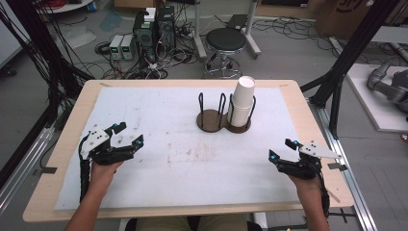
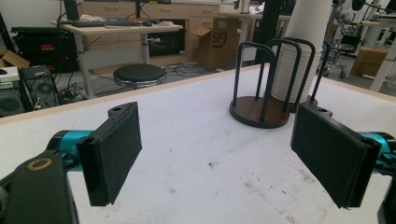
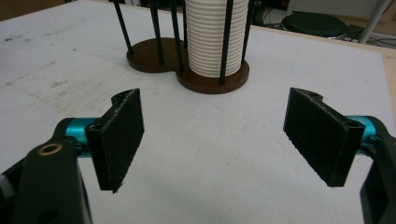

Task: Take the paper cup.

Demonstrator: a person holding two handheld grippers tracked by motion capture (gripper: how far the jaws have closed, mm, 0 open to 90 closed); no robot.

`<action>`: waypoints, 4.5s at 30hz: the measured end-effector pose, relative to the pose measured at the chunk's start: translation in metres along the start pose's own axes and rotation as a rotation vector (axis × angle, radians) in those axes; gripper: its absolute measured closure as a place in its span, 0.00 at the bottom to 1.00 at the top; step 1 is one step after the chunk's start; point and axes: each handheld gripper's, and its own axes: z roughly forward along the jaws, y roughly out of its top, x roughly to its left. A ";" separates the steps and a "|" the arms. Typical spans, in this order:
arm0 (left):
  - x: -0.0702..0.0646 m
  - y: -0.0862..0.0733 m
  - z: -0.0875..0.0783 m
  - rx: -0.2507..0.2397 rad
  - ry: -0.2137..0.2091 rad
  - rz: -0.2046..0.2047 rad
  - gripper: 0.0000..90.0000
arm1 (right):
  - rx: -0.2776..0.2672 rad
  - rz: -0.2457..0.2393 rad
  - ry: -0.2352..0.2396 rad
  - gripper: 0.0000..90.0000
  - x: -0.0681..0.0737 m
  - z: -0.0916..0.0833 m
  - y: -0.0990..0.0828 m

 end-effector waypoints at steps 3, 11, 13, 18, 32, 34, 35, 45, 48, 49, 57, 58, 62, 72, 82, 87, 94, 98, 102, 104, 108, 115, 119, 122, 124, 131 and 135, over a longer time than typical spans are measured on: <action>0.000 0.000 0.001 0.001 -0.006 0.006 0.18 | 0.019 0.004 -0.002 0.23 0.001 0.004 0.002; -0.001 -0.001 0.003 0.002 -0.018 -0.001 0.18 | 0.007 0.015 0.021 0.23 0.005 0.011 0.013; -0.001 -0.001 0.003 0.003 -0.018 -0.004 0.18 | 0.006 0.011 0.039 0.23 0.007 0.013 0.018; 0.000 -0.002 0.005 -0.002 -0.018 -0.011 0.18 | -0.014 0.015 0.090 0.23 0.014 0.018 0.042; 0.000 -0.002 0.007 0.000 -0.019 -0.021 0.18 | 0.007 -0.059 0.111 0.22 0.021 0.053 0.122; 0.000 -0.002 0.007 0.003 -0.023 -0.022 0.18 | 0.018 -0.080 0.114 0.22 0.022 0.059 0.131; 0.000 -0.003 0.007 0.003 -0.023 -0.022 0.18 | 0.017 -0.086 0.112 0.22 0.022 0.062 0.135; 0.000 -0.003 0.010 -0.001 -0.036 -0.029 0.18 | 0.042 -0.073 0.062 0.22 0.009 0.087 0.165; 0.000 -0.003 0.010 0.000 -0.038 -0.030 0.18 | 0.050 -0.059 0.054 0.22 0.004 0.094 0.169; 0.000 -0.003 0.010 0.000 -0.038 -0.031 0.18 | 0.058 -0.054 0.052 0.22 0.003 0.096 0.170; 0.000 -0.003 0.011 -0.002 -0.042 -0.032 0.18 | 0.104 -0.044 0.004 0.22 -0.003 0.120 0.180; 0.000 -0.003 0.011 -0.001 -0.043 -0.031 0.18 | 0.111 -0.045 0.000 0.22 -0.005 0.123 0.180; 0.000 -0.003 0.010 0.000 -0.044 -0.030 0.18 | 0.151 -0.032 -0.006 0.22 -0.006 0.136 0.183; 0.000 -0.003 0.010 0.004 -0.051 -0.034 0.18 | 0.193 -0.038 -0.009 0.32 -0.009 0.153 0.179; 0.000 -0.004 0.011 0.009 -0.055 -0.033 0.18 | 0.143 -0.023 -0.008 0.35 -0.007 0.148 0.182; -0.001 -0.004 0.012 0.011 -0.060 -0.032 0.18 | 0.097 0.002 0.009 0.35 -0.010 0.139 0.186; 0.000 -0.004 0.012 0.010 -0.062 -0.039 0.18 | 0.064 -0.021 0.016 0.36 -0.007 0.131 0.198; 0.000 -0.004 0.012 0.012 -0.065 -0.041 0.18 | 0.048 -0.036 0.016 0.36 -0.003 0.127 0.206; 0.000 -0.004 0.011 0.007 -0.064 -0.044 0.18 | 0.029 -0.052 0.006 0.36 0.001 0.122 0.214; 0.000 -0.004 0.011 0.005 -0.065 -0.045 0.18 | 0.021 -0.055 0.009 0.36 0.001 0.120 0.215; 0.000 -0.004 0.012 0.006 -0.067 -0.046 0.18 | -0.001 -0.057 0.010 0.36 0.002 0.114 0.219; 0.000 -0.004 0.012 0.002 -0.067 -0.050 0.18 | -0.029 -0.062 0.013 0.37 0.005 0.100 0.231; 0.000 -0.004 0.011 -0.001 -0.068 -0.052 0.18 | -0.034 -0.080 0.017 0.37 0.009 0.091 0.235; -0.001 -0.004 0.011 0.000 -0.070 -0.050 0.18 | -0.046 -0.083 0.029 0.37 0.011 0.082 0.235; -0.001 -0.003 0.011 -0.006 -0.078 -0.046 0.18 | -0.041 -0.082 0.030 0.37 0.013 0.077 0.235; -0.001 -0.003 0.012 -0.012 -0.088 -0.044 0.18 | -0.045 -0.100 0.046 0.37 0.018 0.058 0.234; -0.002 -0.003 0.013 -0.019 -0.103 -0.041 0.18 | -0.028 -0.121 0.061 0.37 0.023 0.050 0.227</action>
